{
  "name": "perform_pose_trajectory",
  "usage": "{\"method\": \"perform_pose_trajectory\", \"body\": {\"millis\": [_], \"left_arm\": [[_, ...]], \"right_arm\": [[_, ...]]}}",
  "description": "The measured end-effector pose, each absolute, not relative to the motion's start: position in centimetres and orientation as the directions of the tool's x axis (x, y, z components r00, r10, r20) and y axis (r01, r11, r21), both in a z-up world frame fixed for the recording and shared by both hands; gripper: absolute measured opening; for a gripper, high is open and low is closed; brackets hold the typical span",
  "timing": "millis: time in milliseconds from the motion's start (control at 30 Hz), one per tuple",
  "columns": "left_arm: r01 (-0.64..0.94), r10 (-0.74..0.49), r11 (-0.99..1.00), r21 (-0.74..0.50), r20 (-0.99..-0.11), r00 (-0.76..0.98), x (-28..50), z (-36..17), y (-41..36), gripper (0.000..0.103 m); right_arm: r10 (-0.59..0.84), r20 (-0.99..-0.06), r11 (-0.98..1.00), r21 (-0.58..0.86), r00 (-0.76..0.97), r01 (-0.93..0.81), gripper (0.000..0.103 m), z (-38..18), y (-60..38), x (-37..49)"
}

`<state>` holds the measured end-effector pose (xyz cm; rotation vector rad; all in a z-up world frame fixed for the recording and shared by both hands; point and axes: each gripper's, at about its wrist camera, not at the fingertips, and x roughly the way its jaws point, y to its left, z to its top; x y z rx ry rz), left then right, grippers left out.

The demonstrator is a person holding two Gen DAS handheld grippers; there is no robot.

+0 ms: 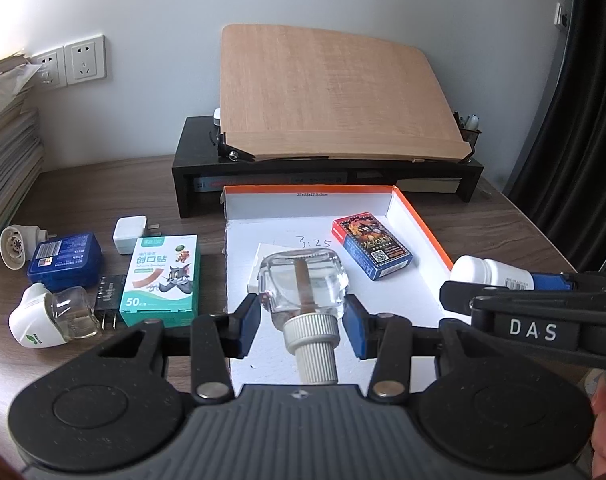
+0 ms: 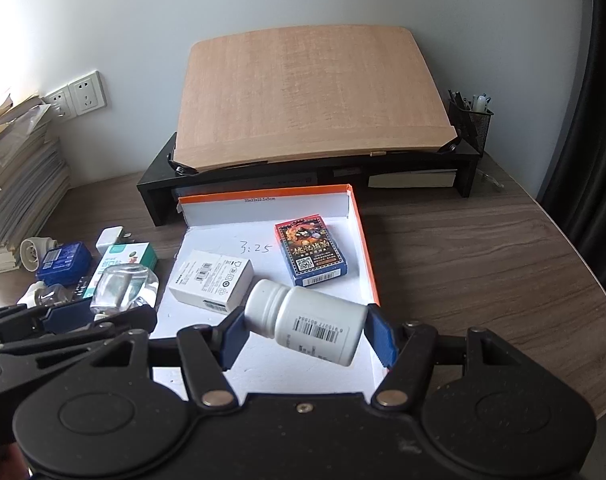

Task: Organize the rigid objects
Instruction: 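Carry the glass bottle with left tool while right tool carries the pill bottle over the tray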

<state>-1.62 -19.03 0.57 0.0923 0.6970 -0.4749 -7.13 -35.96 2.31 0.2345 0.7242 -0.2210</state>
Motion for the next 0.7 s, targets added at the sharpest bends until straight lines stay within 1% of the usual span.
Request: {"method": "perform_pose_trajectory", "body": {"millis": [700], "left_arm": [[0.434,-0.367,0.899,-0.061,-0.646,0.669,-1.71,0.19,-19.65,0.045]], "right_arm": [[-0.098,-0.678,0.956,0.138,0.728,0.258,0.076,1.91,-36.46,-6.92]]}}
